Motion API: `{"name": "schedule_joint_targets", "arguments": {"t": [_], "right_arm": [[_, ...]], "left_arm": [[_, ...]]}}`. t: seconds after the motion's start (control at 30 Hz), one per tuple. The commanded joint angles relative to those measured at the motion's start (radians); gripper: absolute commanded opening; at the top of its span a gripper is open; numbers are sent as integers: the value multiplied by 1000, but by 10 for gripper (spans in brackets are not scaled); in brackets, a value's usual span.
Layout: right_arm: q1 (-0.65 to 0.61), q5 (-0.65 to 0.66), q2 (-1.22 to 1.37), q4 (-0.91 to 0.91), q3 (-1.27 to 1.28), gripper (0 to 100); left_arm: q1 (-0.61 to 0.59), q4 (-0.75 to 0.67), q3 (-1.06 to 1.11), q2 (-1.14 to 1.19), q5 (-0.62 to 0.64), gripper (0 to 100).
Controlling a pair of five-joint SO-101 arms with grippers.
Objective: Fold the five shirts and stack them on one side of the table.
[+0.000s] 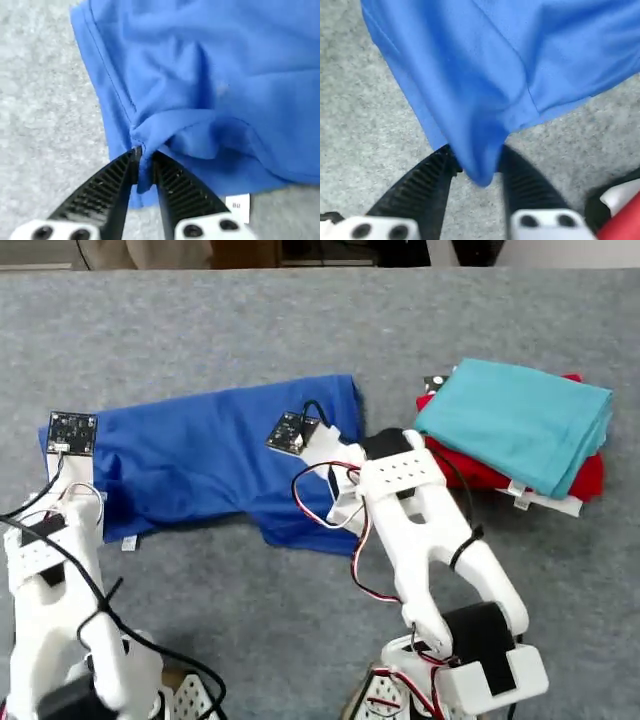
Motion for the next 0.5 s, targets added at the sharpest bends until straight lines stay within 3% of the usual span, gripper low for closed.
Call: {"name": "schedule_joint_targets", "arguments": {"t": [0.0, 0.23, 0.47], "right_arm": [[18, 51, -39, 38, -7, 207], [22, 68, -39, 121, -51, 210], [22, 61, -39, 169, -200, 210]], "left_arm": [[5, 57, 0, -76, -20, 22], [-69, 130, -3, -91, -83, 180], [-161, 137, -52, -91, -35, 226]]}}
